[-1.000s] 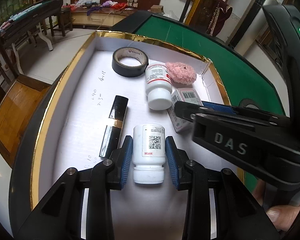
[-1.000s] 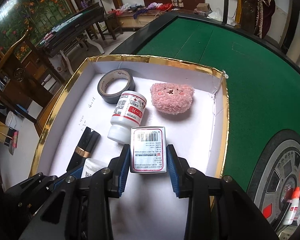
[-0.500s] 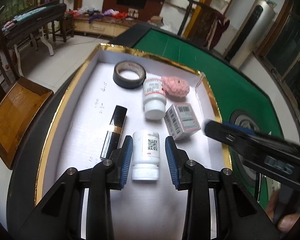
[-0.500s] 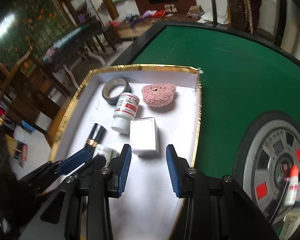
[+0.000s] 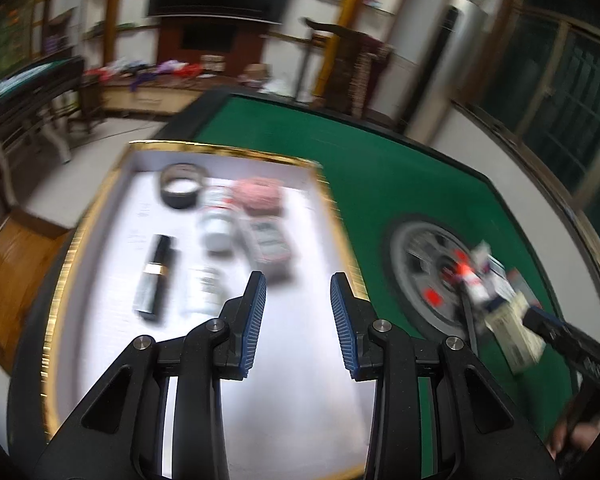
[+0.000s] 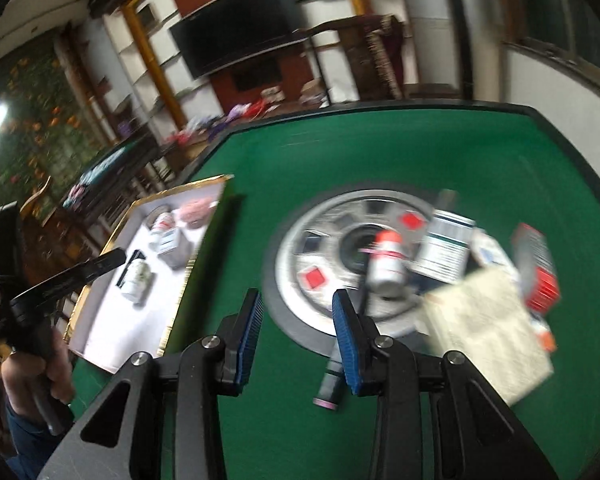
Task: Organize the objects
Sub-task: 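Move both tools back to the items on the green table, then grasp the black pink-capped marker with the left tool while the right tool approaches the printed leaflet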
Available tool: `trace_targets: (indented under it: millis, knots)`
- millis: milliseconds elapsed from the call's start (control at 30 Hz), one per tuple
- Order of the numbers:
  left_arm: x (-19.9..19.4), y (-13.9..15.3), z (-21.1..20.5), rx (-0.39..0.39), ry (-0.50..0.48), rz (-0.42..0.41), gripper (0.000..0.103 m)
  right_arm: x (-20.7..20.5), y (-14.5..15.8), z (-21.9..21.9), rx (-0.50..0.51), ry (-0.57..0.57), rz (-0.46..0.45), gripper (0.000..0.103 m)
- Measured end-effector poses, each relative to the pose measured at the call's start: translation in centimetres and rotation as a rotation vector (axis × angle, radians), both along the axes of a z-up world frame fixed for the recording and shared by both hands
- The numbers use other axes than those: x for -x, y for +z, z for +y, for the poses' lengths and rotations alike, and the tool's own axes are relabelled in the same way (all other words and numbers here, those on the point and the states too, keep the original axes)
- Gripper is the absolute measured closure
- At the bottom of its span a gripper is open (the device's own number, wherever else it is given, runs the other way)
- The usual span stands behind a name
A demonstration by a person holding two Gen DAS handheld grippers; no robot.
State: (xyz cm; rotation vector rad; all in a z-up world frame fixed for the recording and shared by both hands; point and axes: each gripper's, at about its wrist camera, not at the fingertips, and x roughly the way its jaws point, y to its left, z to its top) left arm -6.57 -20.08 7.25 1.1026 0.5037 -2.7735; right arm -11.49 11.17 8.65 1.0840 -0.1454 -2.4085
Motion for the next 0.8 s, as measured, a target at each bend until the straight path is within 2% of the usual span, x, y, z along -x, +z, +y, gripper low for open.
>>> trace_targets:
  millis: [133, 200, 267, 367, 433, 533, 633, 800]
  knots:
    - [0.0, 0.4, 4.3, 0.001, -0.144, 0.013, 0.07, 1.2, -0.4, 4.0, 0.025, -0.044, 0.005, 0.067]
    - [0.7, -0.1, 6.8, -0.038, -0.203, -0.026, 0.071, 1.8, -0.5, 5.5, 0.015, -0.077, 0.029, 0.067]
    - [1.5, -0.6, 9.6, -0.04, -0.254, -0.062, 0.071, 2.1, -0.6, 7.0, 0.023, -0.097, 0.049, 0.067]
    - [3.2, -1.1, 13.3, -0.005, -0.273, -0.105, 0.071, 2.6, -0.7, 8.4, 0.059, -0.079, 0.029, 0.067]
    - [4.5, -1.6, 15.1, -0.01, -0.276, -0.13, 0.071, 2.9, -0.4, 9.6, 0.109, -0.072, 0.003, 0.067]
    - [5.9, -2.5, 16.6, -0.023, -0.277, -0.167, 0.071, 3.0, -0.2, 11.6, 0.181, -0.072, -0.027, 0.065]
    - [7.0, -3.4, 17.5, 0.007, -0.258, -0.197, 0.071, 3.3, -0.6, 13.2, 0.204, -0.088, -0.053, 0.058]
    - [8.5, -4.5, 18.4, 0.015, -0.251, -0.242, 0.071, 3.8, -1.3, 14.9, 0.278, -0.075, -0.12, 0.057]
